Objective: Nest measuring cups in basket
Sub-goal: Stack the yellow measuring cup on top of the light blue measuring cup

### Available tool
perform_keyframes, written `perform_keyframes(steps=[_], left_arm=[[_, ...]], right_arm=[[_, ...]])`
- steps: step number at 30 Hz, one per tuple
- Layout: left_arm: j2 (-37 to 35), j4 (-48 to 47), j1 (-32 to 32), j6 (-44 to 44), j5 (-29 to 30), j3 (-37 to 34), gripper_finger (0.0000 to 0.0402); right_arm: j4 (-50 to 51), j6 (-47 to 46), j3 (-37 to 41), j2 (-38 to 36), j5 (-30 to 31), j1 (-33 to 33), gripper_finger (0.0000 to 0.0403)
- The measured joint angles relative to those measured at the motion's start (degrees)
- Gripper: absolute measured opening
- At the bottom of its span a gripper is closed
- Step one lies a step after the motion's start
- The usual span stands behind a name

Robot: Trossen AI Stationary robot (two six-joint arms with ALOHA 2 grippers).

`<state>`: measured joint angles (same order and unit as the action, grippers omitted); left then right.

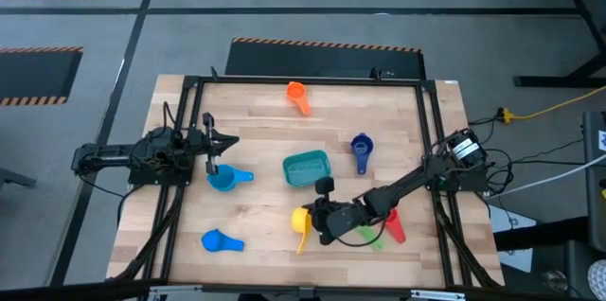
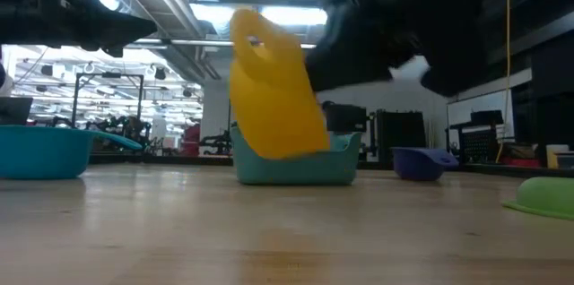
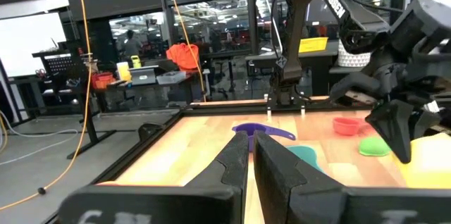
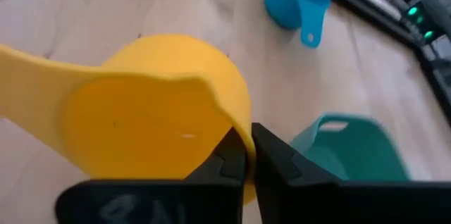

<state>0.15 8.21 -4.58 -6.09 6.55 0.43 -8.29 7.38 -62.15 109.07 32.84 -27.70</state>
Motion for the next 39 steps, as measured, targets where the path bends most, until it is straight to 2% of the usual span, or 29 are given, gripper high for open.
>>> perform_keyframes(steps=[9,16,24,28,33,36,39], left_arm=[[0.0,0.0,0.0,0.0,0.1,0.0,0.0016],[0.0,0.0,0.0,3.8,1.4,0.0,0.0017],[0.0,0.0,0.0,12.4,1.6,0.5,0.0065],[0.0,0.0,0.0,19.0,-0.5,1.1,0.0098],[0.0,-0.1,0.0,28.5,-6.2,1.4,0.0123],[0.3,0.0,0.1,31.4,-9.6,1.4,0.0131],[1.0,0.0,1.2,33.0,-10.4,1.4,0.0138]], right_arm=[[-0.1,9.2,-7.0,0.0,0.1,4.1,0.0015],[0.0,14.3,-11.8,0.0,0.1,8.6,0.0015],[0.1,15.7,-14.6,0.0,0.1,14.6,0.0018],[0.0,16.9,-14.9,0.0,0.1,17.5,0.0018],[0.0,21.1,-14.9,0.0,0.3,21.1,0.0017],[0.0,22.1,-14.9,0.0,2.0,22.6,0.0017],[0.0,25.0,-14.9,0.0,3.4,23.9,0.0017]])
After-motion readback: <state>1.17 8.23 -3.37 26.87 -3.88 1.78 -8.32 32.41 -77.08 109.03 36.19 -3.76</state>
